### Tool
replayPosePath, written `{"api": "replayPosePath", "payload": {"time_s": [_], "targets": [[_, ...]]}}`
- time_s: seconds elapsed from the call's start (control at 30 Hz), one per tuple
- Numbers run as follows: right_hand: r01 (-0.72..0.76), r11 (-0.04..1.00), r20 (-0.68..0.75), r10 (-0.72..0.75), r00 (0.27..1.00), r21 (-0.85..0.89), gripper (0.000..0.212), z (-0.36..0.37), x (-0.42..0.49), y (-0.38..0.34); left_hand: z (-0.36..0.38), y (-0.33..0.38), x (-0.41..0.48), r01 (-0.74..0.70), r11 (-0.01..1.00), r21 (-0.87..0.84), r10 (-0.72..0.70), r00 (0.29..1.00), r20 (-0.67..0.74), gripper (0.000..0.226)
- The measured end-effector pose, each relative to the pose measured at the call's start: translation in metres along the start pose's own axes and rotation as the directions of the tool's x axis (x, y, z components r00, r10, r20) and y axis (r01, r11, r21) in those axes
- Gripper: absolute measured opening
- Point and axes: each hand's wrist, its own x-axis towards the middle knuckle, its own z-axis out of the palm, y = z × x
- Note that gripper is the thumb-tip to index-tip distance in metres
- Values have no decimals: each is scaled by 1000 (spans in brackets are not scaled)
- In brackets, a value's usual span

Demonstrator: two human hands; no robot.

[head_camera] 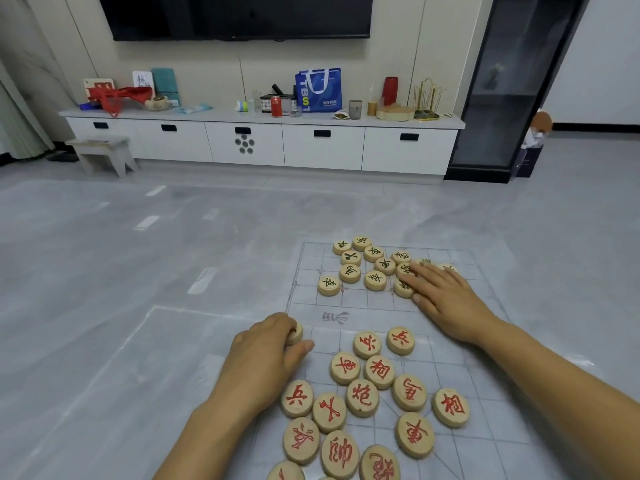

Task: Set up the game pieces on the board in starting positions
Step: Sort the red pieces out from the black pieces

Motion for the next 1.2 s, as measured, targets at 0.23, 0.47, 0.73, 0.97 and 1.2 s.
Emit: {"api": "replayPosePath", "payload": {"time_s": [0.23,0.47,0.73,0.97,1.2], "targets": [[-142,949,-29,156,987,280,50,-23,-15,-16,-16,-6,-39,112,991,-74,-65,886,460,100],[169,973,129,-190,973,156,71,-11,-171,-101,-13,19,-101,-36,999,26,15,828,560,114],[9,974,89,-30,996,225,76,-5,-145,-106,20,45,-75,-207,961,181,87,854,513,108],[-57,980,116,35,993,191,106,0,-99,-60,63,62,7,-162,951,264,46,917,397,103],[-170,958,92,153,984,230,97,2,-80,-48,80,72,57,-99,971,218,24,946,323,106]]}}
